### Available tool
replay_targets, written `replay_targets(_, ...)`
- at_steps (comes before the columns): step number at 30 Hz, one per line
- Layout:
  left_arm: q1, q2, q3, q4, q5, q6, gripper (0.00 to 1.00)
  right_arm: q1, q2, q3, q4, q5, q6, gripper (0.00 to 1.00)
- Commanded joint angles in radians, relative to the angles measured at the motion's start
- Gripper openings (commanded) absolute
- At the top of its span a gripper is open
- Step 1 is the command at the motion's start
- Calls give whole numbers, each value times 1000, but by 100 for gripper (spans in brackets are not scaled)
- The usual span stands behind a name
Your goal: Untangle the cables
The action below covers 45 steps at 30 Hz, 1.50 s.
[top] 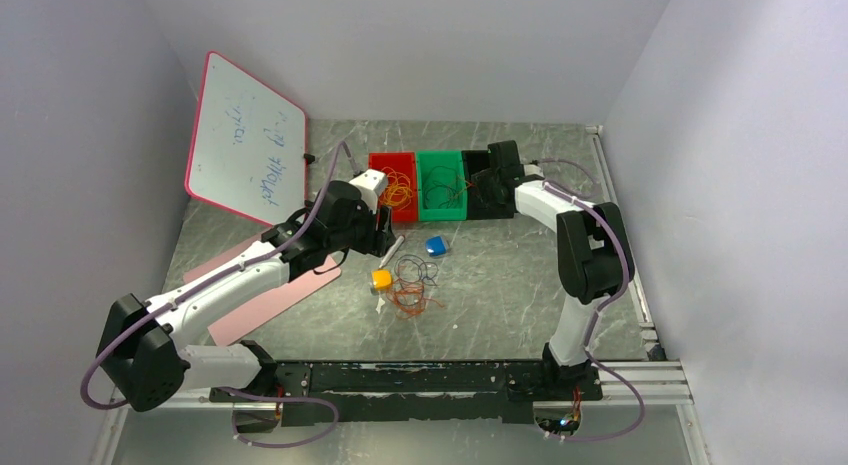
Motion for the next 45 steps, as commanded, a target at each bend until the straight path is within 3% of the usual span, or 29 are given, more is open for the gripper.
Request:
replay_targets(1, 7, -22, 5, -18, -17, 0, 61, -5, 5, 24, 37, 24, 16, 34)
replay_targets(5, 6, -24, 3, -17, -17, -2, 61, -8, 2, 29, 37, 47, -10, 18)
replay_targets(13, 6, -25, 2, -20, -20, -4, 61, -21, -68, 12, 60, 108, -91, 0)
replay_targets(23, 7, -28, 12, -27, -17, -4, 60, -49, -105, 41, 54, 148, -210, 0)
replay_targets(45, 7, -42, 9, -35, -25, 0, 60, -125, -88, 56, 49, 154, -237, 0)
